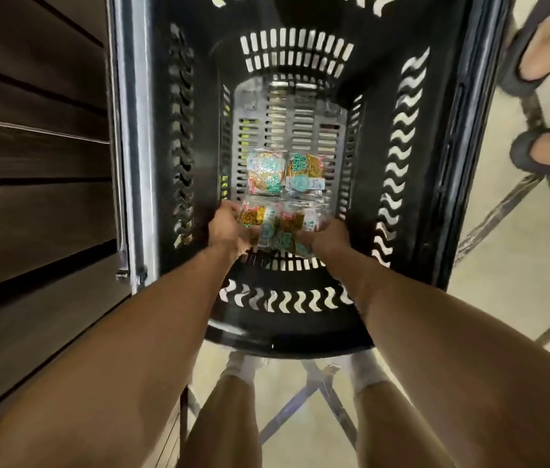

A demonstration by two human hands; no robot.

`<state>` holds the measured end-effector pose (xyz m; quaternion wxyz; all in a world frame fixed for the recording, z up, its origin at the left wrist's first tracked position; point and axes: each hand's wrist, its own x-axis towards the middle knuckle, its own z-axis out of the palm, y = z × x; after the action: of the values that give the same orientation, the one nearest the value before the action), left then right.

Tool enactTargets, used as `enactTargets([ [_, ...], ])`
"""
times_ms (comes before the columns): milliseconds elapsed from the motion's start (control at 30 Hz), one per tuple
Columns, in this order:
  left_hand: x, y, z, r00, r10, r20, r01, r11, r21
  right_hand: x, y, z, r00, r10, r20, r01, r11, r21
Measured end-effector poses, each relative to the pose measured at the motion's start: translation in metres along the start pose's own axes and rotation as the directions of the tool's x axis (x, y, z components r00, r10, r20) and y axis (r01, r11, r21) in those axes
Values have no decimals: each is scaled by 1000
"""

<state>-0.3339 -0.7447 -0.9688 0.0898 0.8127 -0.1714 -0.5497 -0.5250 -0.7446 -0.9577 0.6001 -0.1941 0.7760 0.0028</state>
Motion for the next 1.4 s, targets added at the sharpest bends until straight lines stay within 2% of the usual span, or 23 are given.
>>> enactTargets([
  [33,-4,5,-1,1000,-20,12,20,1000,14,3,3,2,1000,-2,-1,2,1000,-3],
  [100,-8,6,0,1000,9,-19,-5,983,182,5,1,2,1000,-6,-25,5,999,-45],
  [167,-11,4,0,994,103,-35,-85,933,349,5,-1,3,994,-44,-104,28,989,-147],
  [233,-13,3,2,994,103,-32,-82,916,393,3,-3,4,977,-103,-189,61,975,-215],
  [433,-13,4,0,997,17,70,-45,907,419,2,-1,0,987,-92,-128,64,975,-211],
  [600,-20,16,-3,988,-69,135,28,959,282,-11,-7,-1,984,-90,-156,62,982,-176],
  [667,-33,25,-7,991,-42,128,6,962,272,-23,-9,-6,981,-107,-159,80,982,-172],
  [767,-59,44,-21,983,117,141,-175,829,532,-53,-13,-18,985,-157,-69,150,983,-104],
  [867,-102,74,-39,948,253,191,-316,697,643,-98,-33,-36,975,-221,-24,217,970,-113],
  [1000,-173,126,-65,896,364,254,-402,418,815,-160,-71,-62,957,-279,-81,245,924,-294],
  [1067,-210,153,-79,894,382,236,-383,375,844,-202,-93,-80,924,-376,-68,324,865,-384],
  [1167,-274,197,-105,875,427,230,-378,302,875,-274,-132,-116,837,-546,-47,430,707,-562],
  [1300,-376,266,-152,813,544,205,-375,221,900,-378,-186,-167,714,-692,-102,436,554,-709],
  [1400,-457,316,-190,759,632,158,-375,225,899,-460,-226,-208,617,-769,-169,395,488,-778],
])
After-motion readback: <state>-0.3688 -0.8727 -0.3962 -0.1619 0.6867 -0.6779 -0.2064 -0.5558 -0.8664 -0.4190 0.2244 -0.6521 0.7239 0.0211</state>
